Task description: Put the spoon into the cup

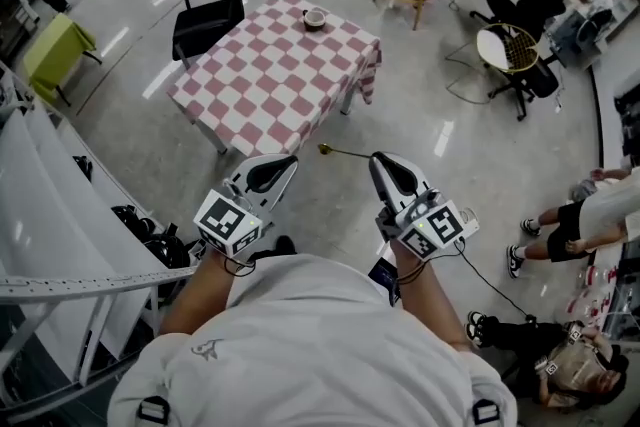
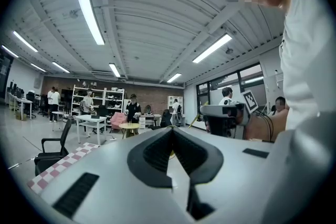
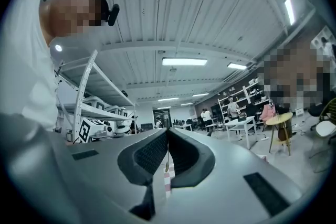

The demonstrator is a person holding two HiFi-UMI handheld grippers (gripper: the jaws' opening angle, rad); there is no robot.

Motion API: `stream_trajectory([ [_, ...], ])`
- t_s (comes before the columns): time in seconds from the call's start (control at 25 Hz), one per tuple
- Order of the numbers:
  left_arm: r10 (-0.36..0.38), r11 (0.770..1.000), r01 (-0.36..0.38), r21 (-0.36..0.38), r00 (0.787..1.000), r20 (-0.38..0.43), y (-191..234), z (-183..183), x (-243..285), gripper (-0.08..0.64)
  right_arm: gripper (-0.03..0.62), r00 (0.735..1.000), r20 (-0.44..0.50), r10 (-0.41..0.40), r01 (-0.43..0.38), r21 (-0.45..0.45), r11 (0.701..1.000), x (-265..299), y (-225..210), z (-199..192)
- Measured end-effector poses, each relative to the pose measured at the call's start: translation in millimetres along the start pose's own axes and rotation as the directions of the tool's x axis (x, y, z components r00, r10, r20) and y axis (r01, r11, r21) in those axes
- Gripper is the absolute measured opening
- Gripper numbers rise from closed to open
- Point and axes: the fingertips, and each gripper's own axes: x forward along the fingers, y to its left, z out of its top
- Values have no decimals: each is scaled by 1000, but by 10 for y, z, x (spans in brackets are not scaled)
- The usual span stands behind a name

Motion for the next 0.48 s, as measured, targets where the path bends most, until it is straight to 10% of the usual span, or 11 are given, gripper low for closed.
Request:
stream_trajectory([
  [0.48,-100,995,99,-10,995,-22,760,46,74,14,34,995,15,-100,100,12,995,694,-173,-35],
])
